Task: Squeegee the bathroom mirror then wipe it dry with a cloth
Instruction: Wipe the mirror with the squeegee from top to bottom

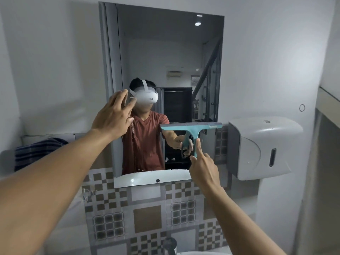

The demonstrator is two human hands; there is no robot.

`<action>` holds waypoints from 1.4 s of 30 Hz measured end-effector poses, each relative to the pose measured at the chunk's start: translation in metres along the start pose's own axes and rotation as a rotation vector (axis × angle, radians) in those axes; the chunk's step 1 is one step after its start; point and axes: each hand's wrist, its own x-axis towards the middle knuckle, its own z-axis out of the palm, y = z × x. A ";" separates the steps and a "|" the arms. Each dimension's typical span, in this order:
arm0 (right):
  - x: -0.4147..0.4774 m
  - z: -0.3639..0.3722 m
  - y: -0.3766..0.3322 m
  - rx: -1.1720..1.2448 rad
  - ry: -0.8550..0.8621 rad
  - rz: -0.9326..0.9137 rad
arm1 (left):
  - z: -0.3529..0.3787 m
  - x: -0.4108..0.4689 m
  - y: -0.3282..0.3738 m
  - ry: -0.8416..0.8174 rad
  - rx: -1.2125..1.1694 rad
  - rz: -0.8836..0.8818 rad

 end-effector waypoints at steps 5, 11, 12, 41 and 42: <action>-0.011 0.010 -0.006 0.073 -0.047 0.066 | 0.001 0.003 -0.002 -0.022 -0.003 -0.007; -0.023 0.027 -0.034 0.304 -0.087 0.114 | -0.004 0.007 -0.008 -0.007 0.028 0.016; -0.025 0.030 -0.042 0.366 -0.086 0.126 | -0.005 0.009 -0.010 0.002 0.037 0.018; -0.073 0.082 -0.083 0.049 -0.135 -0.252 | -0.011 0.013 -0.017 -0.047 0.089 -0.001; -0.070 0.079 -0.078 0.019 -0.129 -0.271 | -0.011 0.013 -0.016 -0.047 0.085 -0.006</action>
